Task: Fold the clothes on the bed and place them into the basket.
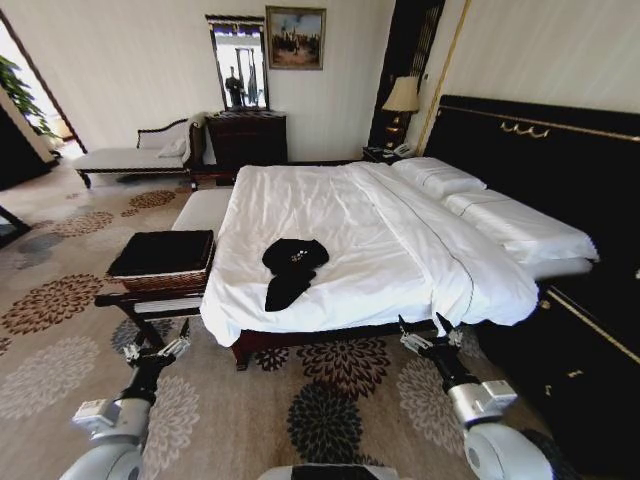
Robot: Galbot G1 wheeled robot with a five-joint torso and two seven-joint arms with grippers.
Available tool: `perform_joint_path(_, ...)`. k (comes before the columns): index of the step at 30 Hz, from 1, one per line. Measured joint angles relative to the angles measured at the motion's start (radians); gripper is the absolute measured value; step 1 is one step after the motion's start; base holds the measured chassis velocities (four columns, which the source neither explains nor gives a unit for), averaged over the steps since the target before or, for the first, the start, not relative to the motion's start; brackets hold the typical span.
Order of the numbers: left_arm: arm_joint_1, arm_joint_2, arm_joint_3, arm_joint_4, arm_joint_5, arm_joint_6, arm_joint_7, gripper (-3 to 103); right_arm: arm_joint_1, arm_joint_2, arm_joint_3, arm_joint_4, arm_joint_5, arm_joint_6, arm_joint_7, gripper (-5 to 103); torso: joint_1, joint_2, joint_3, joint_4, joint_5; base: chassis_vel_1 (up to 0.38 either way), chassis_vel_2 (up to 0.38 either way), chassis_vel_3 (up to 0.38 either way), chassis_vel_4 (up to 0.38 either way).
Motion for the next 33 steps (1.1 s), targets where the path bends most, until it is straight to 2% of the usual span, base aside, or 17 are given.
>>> perform_joint_path(12,0.014,-0.026,0.010,-0.006,0.022,-0.011,0.008,98,-0.023,0.023,-0.003,-0.011,-0.018,0.033,-0.027,100,0.000,0.000,0.000,-0.0001,0.0001,0.000,0.000,0.000,0.000)
perform_joint_path(22,0.022,-0.009,-0.008,-0.002,0.006,-0.018,0.012,98,-0.027,0.031,-0.010,-0.023,-0.034,0.049,-0.029,100,0.000,0.000,0.000,-0.0001,0.0002,0.000,0.000,0.000,0.000)
perform_joint_path(33,0.021,-0.012,0.018,0.006,0.024,-0.025,0.012,97,-0.038,0.038,-0.005,-0.030,-0.037,0.065,-0.034,100,0.000,0.000,0.000,-0.0001,0.0000,0.000,0.000,0.000,0.000)
